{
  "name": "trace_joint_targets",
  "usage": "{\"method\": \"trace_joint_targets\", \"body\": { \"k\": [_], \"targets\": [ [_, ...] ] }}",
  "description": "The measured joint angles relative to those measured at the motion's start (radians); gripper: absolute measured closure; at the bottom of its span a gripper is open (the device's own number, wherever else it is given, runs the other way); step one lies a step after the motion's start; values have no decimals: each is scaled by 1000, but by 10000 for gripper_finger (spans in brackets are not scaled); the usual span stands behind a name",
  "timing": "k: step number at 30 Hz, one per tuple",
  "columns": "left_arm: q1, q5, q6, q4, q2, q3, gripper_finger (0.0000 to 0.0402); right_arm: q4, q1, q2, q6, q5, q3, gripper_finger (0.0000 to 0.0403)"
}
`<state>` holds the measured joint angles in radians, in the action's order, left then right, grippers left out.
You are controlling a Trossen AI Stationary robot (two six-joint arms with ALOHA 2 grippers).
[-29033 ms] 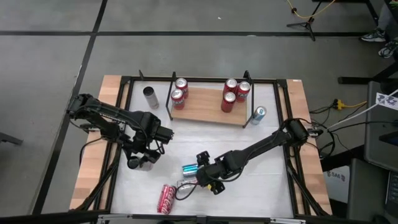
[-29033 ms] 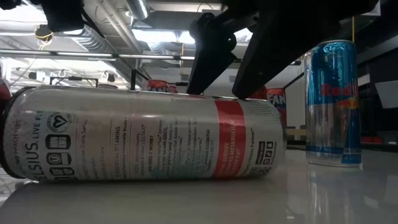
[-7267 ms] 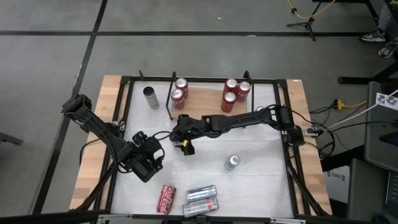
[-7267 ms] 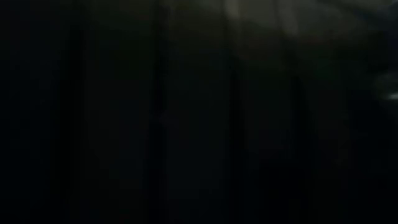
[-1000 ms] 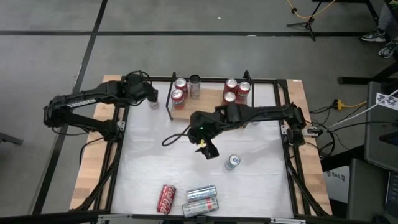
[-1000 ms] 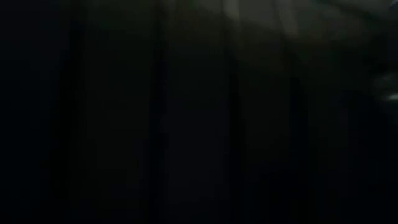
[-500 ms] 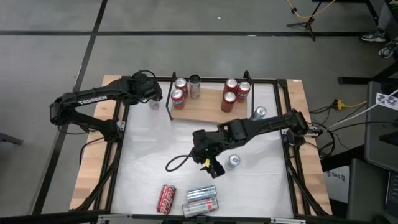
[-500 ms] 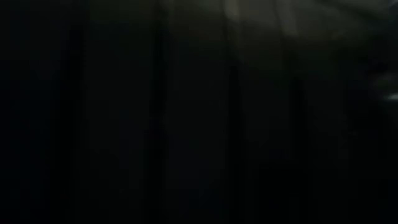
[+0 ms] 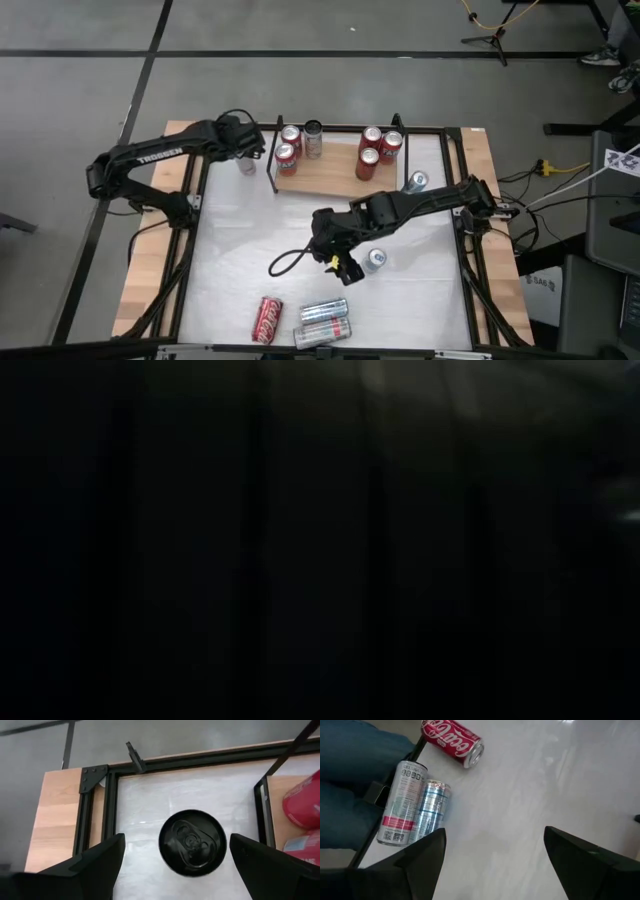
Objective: Place canned beverage on shelf
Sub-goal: Put the top white-pink soda can on the shelf aligned with the white-pink soda can
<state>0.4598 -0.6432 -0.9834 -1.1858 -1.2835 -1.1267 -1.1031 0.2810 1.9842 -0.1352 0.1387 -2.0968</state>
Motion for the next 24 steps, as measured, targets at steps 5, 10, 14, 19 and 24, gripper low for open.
{"method": "trace_joint_targets", "body": {
  "k": [5, 10, 14, 19, 24],
  "targets": [
    [13, 14, 2, 4, -14, 0, 49, 0, 0, 0, 0, 0, 0, 77],
    [13, 34, 40, 39, -26, 0, 49, 0, 0, 0, 0, 0, 0, 77],
    [13, 35, 49, 78, -27, 0, 49, 0, 0, 0, 0, 0, 0, 77],
    [31, 35, 52, 61, -27, 0, 49, 0, 0, 0, 0, 0, 0, 77],
    [46, 57, 52, 64, -27, 13, 49, 0, 0, 0, 0, 0, 0, 77]
  ]
}}
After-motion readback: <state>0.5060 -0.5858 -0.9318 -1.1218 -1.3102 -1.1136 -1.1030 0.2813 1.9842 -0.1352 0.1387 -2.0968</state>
